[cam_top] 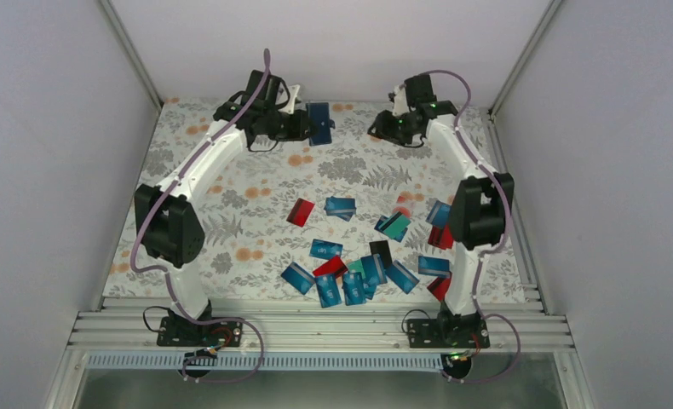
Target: Put the credit cards into the card holder
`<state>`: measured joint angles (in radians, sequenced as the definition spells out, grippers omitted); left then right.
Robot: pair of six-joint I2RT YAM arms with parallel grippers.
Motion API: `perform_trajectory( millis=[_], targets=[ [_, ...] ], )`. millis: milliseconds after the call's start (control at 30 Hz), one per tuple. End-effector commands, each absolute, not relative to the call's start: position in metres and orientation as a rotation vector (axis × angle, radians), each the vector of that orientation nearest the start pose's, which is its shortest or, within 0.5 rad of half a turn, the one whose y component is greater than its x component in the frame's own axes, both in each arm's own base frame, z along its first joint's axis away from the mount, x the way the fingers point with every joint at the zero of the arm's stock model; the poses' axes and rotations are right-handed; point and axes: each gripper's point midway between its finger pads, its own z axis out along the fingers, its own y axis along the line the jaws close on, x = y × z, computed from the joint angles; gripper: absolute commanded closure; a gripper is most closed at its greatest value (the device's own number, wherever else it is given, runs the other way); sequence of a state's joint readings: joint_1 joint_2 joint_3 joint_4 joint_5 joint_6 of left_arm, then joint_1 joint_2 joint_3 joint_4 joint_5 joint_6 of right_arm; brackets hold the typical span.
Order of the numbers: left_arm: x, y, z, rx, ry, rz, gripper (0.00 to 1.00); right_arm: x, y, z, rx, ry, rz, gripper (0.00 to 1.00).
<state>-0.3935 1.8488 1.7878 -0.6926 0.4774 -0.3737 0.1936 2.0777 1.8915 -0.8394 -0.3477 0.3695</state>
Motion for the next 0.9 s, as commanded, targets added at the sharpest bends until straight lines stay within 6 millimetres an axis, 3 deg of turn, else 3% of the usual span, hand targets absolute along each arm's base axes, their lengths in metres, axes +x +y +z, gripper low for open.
perform_trajectory(
  millis=[0,100,233,333,500,700,867],
  targets=[
    [0.443,-0.266,0.240,0.273,2.434,-0.911,0.98,0.471,0.215,0.259,-0.212,2.358,0.988,0.55],
    [0.442,-0.267,0.234,0.261,2.449,-0.924,0.98,0.453,0.235,0.277,-0.320,2.305,1.073,0.49],
    [0.436,-0.272,0.227,0.237,2.453,-0.983,0.98,0.444,0.267,0.275,-0.426,2.334,1.030,0.43],
    [0.432,-0.272,0.224,0.231,2.455,-1.003,0.98,0.442,0.281,0.260,-0.441,2.393,0.975,0.43],
    [0.428,-0.272,0.224,0.249,2.452,-1.010,0.98,0.448,0.285,0.226,-0.412,2.504,0.871,0.44],
    [0.425,-0.273,0.225,0.261,2.441,-1.034,0.98,0.449,0.296,0.208,-0.428,2.551,0.852,0.49],
    [0.420,-0.273,0.224,0.270,2.440,-1.041,0.98,0.453,0.295,0.197,-0.413,2.582,0.816,0.68]
  ],
)
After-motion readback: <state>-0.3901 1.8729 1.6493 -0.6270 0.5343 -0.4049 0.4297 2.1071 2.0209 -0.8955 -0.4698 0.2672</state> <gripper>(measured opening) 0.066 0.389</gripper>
